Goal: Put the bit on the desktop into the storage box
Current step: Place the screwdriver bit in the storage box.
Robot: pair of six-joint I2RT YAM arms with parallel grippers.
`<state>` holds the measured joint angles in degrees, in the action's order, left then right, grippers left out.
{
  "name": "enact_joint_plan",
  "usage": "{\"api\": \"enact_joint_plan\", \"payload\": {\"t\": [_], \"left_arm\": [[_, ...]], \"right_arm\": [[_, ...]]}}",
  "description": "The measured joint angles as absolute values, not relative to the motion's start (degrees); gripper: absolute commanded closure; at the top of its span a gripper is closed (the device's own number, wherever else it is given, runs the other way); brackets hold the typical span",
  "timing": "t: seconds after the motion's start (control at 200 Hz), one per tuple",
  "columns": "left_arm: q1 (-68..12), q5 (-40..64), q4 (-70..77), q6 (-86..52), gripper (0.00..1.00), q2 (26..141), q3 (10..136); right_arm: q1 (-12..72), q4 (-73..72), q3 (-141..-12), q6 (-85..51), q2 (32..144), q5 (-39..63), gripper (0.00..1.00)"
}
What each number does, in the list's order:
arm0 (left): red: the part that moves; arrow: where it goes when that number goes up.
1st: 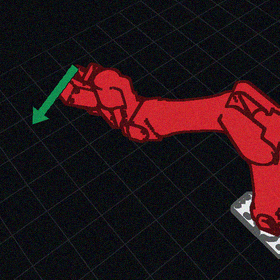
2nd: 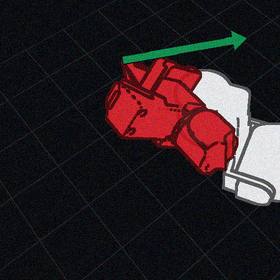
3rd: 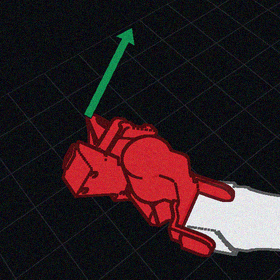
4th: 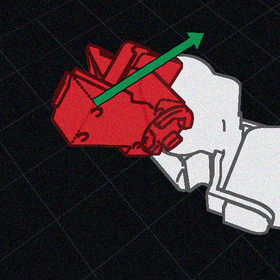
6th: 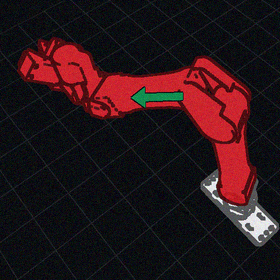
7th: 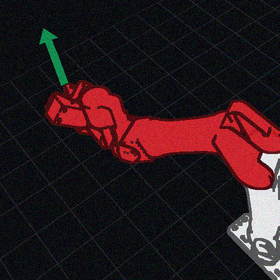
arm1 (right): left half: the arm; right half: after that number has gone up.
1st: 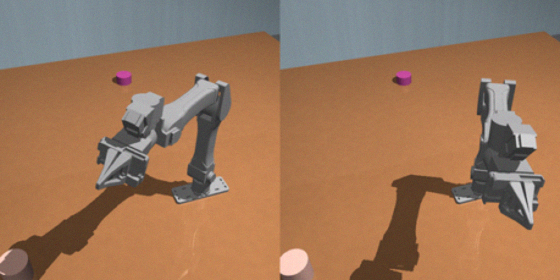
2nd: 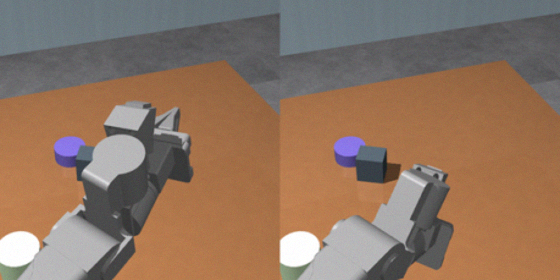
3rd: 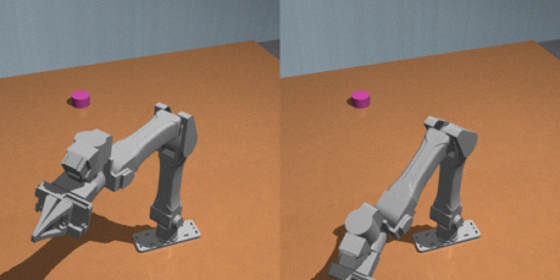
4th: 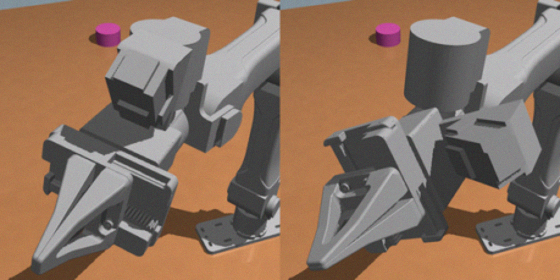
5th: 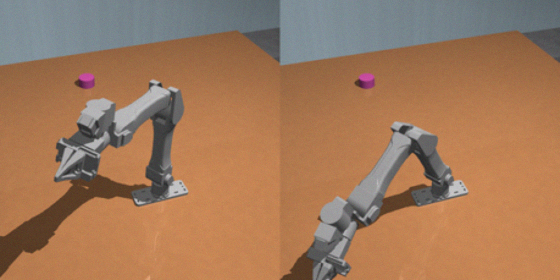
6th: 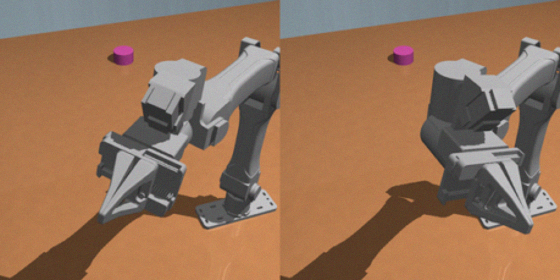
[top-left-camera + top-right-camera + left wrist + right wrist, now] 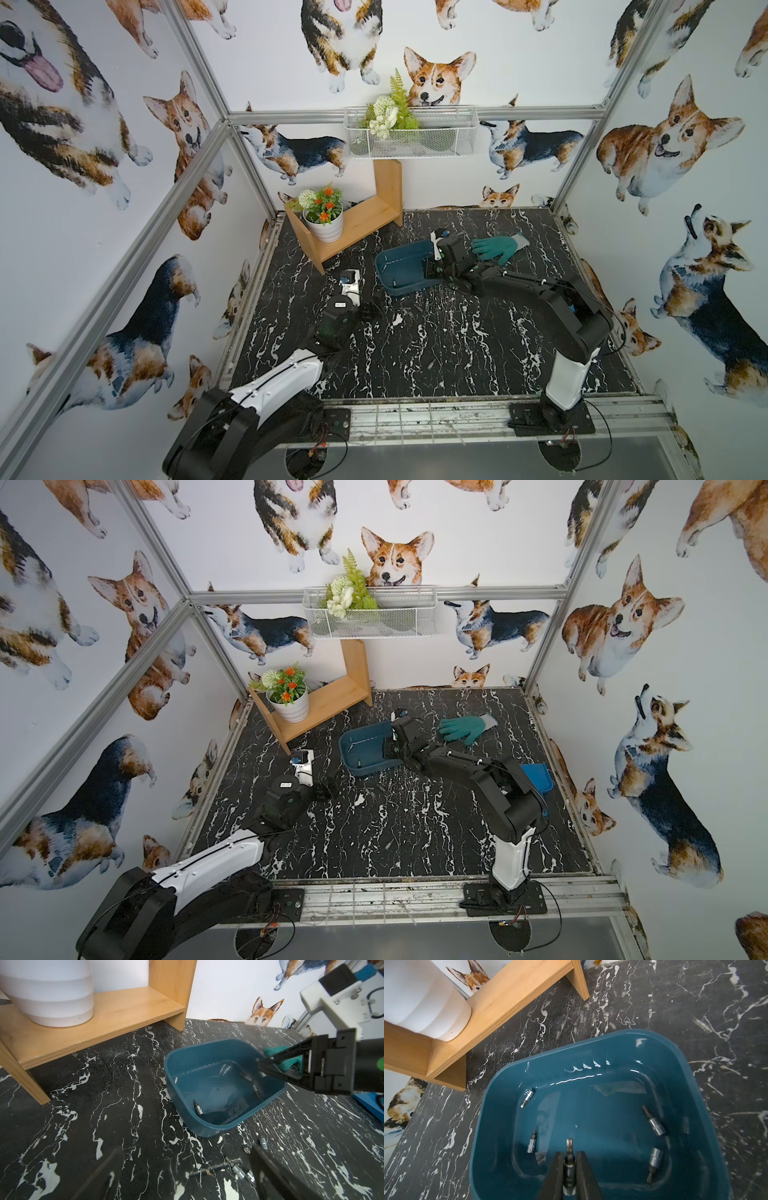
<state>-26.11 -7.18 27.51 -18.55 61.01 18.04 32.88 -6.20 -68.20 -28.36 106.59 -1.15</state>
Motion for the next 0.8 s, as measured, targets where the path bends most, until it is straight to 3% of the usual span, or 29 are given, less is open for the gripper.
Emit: {"api": "enact_joint_plan", "payload": {"t": [0.12,0.185,0.44,0.801], "left_arm": [[-26.1,-7.1,27.6,-18.5,0.0,61.0,18.0],[-26.1,-7.0,27.6,-18.5,0.0,61.0,18.0],[-26.1,-5.8,27.5,-17.9,0.0,59.0,18.0],[-26.8,-1.8,19.8,-17.3,0.0,54.0,20.5]], "right_arm": [[32.4,-6.2,-69.6,-28.2,107.7,-0.9,0.56],[32.2,-6.2,-69.8,-28.1,107.5,-0.7,0.5],[31.6,-6.2,-65.4,-27.3,98.9,-0.7,0.4],[30.4,-7.7,-47.7,-23.2,80.2,-1.8,0.32]]}}
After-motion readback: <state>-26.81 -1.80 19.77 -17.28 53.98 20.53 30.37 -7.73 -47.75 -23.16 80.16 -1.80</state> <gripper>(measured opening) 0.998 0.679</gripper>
